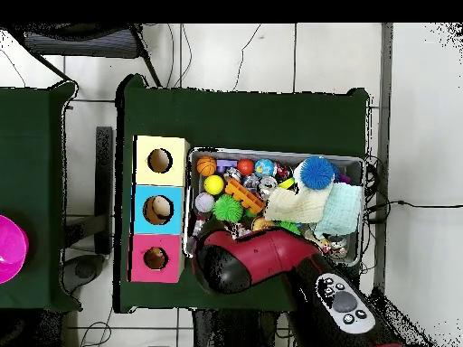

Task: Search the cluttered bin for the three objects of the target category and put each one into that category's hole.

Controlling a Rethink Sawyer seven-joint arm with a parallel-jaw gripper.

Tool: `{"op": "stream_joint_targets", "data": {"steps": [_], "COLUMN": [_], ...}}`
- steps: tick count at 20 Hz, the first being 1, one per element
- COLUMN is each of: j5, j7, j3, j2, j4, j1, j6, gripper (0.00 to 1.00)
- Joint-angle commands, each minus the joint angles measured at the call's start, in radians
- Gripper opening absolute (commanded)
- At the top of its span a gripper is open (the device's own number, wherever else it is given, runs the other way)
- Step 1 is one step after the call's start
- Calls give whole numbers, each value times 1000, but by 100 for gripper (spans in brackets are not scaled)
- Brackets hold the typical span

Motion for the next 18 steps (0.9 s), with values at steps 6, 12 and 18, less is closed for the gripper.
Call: {"op": "stream_joint_targets", "data": {"steps": [6,12,18], "j5": [-2,68,146], "j7": [91,149,202], "j3": [-176,-242,-337], "j2": [51,40,20], "j4": [-160,-147,-112], "j1": [125,144,196], "j6": [-37,-50,-94], "gripper": [100,100,100]}}
